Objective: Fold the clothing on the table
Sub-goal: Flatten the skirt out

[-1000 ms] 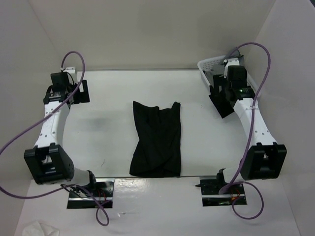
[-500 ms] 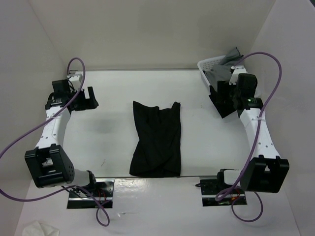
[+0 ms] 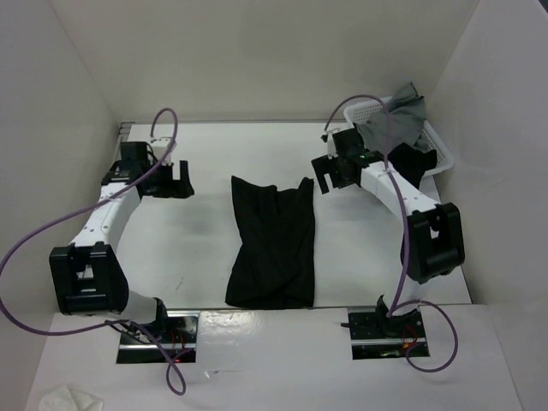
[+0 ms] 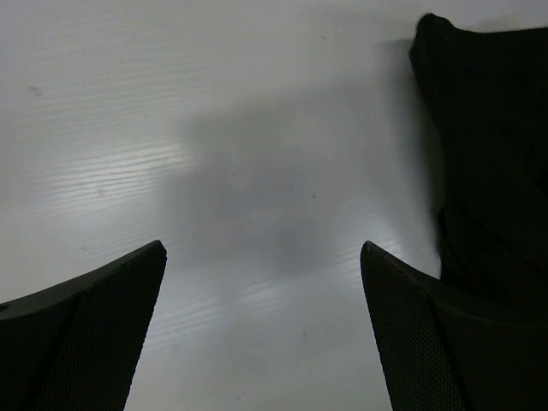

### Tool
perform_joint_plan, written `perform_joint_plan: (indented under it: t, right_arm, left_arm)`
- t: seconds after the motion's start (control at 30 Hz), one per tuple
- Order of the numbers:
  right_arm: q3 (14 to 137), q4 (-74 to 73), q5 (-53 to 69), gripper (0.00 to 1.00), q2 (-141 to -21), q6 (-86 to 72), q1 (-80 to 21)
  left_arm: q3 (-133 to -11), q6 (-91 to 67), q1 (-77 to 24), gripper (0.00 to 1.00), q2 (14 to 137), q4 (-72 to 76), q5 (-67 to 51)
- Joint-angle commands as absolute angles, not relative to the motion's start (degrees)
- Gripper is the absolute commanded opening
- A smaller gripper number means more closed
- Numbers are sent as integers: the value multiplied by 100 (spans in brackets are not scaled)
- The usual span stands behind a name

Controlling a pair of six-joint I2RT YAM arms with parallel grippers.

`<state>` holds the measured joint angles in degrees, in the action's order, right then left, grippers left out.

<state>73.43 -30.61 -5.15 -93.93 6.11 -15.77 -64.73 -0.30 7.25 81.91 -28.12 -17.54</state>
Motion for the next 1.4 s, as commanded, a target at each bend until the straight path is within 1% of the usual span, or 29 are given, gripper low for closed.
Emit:
perform_joint_plan:
  t: [0.0,0.1,0.17,0.27,0.37,0.4,0.47,0.63,0.7,0.73,0.9,0.93,1.03,1.2,1.37]
  right_arm:
    - [7830,-3892,-1082,98,-9720,800,-1608]
    - [7910,-4025,-1134,98,-9782,922,-1941]
    - [7910,-4025,-1134,98,-9721,923,-1995]
    - [7910,-3894,-1389,98,-9834,870,-1995]
    - [8181,-3894,-880,98,-9887,870,-1995]
    - [8296,-3954,-775,98,-9992,809,-1995]
    - [8725,-4007,-572,98,-10246,756,-1995]
    - [9666,-4218,-167,98,-10748,703,-2056]
    - [9790,-4219,-53,98,-10993,703,-2126]
    - [9843,-4271,-53,98,-11082,703,-2231]
    - [9538,-4124,62,98,-11416,756,-2601]
    - [9475,-4122,62,98,-11417,756,-2654]
    - [9291,-3982,62,98,-11548,756,-2654]
    - [9167,-3868,-237,98,-11672,756,-2654]
    - [8966,-3727,-667,98,-11461,756,-2654]
  left_arm:
    - [-6074,-377,273,100,8306,-2225,-1670]
    - [-5994,-54,62,100,8576,-2267,-1810]
    - [-6239,79,-18,100,8823,-2355,-1662]
    - [-6564,220,-263,100,8955,-2487,-1153]
    - [-6680,141,-614,100,8956,-2593,-450]
    - [-6749,19,-711,100,9008,-2593,-5]
    - [-6820,-114,-948,100,9009,-2741,236]
    - [-7610,271,-1002,100,9281,-3384,-368]
    - [-7611,386,-1002,100,9220,-3253,-431]
    - [-7559,387,-950,100,9159,-3252,-648]
    - [-7559,141,-563,100,9561,-3437,-1422]
    - [-7559,141,-563,100,9623,-3497,-1694]
    - [-7559,0,-510,100,9887,-3498,-1977]
    - [-8155,-193,-510,100,10554,-3761,-2759]
    - [-8849,-333,-510,100,10749,-3964,-3225]
